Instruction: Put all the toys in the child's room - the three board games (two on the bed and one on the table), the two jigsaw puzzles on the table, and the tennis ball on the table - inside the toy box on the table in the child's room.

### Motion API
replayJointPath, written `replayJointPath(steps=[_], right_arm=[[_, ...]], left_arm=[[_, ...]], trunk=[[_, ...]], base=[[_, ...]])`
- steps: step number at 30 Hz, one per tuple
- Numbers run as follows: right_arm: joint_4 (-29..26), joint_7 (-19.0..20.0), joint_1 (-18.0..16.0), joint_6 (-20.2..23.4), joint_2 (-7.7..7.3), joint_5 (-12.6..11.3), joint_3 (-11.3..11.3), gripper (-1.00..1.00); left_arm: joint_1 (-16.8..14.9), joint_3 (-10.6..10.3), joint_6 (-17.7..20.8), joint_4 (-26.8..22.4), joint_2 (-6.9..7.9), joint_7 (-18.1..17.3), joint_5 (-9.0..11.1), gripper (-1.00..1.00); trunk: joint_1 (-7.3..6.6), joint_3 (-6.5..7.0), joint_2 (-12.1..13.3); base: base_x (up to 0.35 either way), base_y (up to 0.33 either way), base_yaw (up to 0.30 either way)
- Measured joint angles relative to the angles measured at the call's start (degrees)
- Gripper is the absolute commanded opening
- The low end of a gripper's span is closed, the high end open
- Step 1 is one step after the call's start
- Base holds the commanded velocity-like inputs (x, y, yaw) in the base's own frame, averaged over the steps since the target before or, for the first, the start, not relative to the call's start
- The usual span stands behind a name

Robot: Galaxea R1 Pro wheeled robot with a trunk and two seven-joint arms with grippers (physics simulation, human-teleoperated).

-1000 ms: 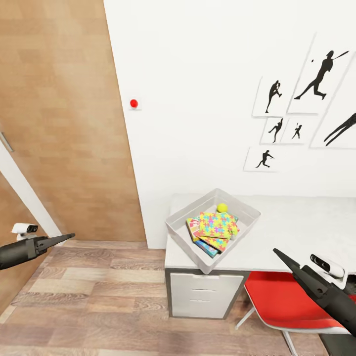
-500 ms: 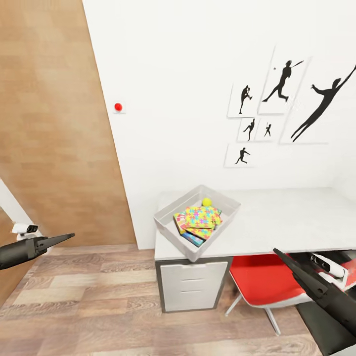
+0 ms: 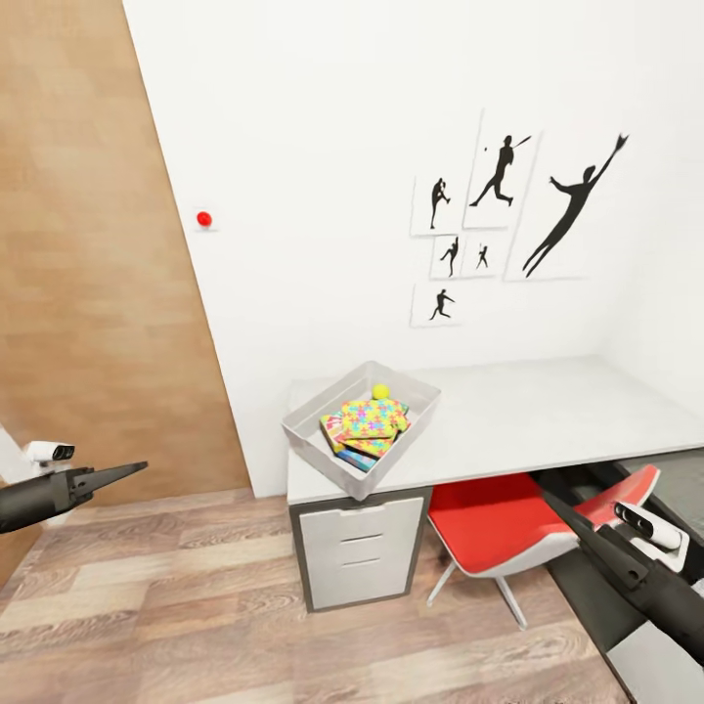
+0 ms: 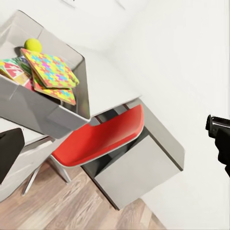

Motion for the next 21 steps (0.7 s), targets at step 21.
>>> replayJointPath(steps=[21], right_arm=[[0.0, 0.1, 0.0, 0.0, 0.00, 0.0, -0.1, 1.00]], left_arm=[[0.0, 0.0, -0.1, 0.2, -0.09, 0.1, 0.0, 1.00]], trunk=[[0.00, 1.14, 0.0]], base=[[-0.106, 0.069, -0.149]])
